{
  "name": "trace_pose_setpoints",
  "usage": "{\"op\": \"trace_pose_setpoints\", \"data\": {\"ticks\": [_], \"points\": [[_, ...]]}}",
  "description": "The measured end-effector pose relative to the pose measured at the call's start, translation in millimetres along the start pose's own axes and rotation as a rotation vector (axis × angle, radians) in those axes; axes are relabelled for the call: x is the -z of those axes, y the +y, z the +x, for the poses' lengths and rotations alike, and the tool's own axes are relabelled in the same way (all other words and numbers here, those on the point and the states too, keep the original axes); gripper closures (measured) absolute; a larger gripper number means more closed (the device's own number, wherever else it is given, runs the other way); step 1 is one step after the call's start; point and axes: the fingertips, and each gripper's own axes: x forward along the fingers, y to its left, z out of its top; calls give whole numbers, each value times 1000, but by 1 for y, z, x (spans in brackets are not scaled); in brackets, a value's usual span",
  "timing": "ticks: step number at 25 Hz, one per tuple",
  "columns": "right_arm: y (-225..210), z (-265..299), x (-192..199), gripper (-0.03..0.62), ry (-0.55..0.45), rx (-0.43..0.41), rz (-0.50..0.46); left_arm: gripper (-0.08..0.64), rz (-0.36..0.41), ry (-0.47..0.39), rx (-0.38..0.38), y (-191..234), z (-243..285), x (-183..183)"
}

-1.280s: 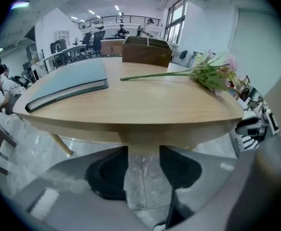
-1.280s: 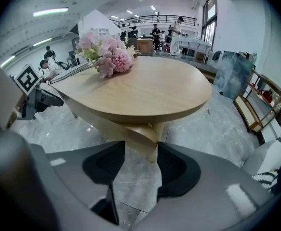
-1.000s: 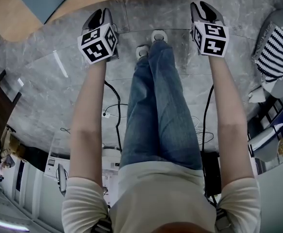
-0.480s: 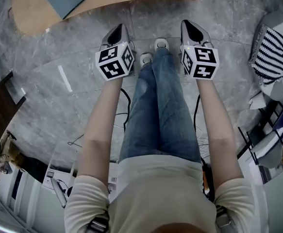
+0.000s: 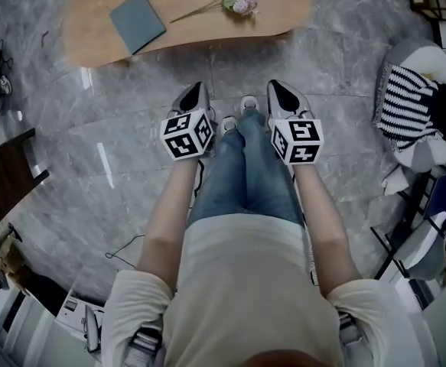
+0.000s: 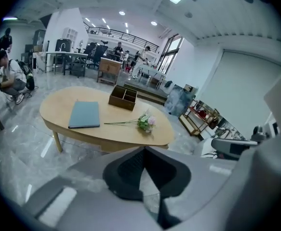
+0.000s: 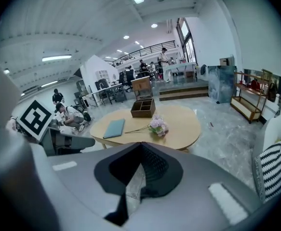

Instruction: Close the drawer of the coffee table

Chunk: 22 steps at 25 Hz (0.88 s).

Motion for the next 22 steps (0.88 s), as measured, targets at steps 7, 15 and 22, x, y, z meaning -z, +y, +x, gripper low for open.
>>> {"op": "trace_pose_setpoints", "data": {"ticks": [7, 15, 22], "points": [[36, -62, -29, 594, -12, -47, -67, 558, 19, -13, 65, -43, -75, -17], [77, -111, -62, 594, -44, -114, -59, 558, 50, -19, 139, -84, -128, -43], [104, -135, -88, 594, -65, -169, -47, 558, 36, -50, 182, -96, -165, -72]]}}
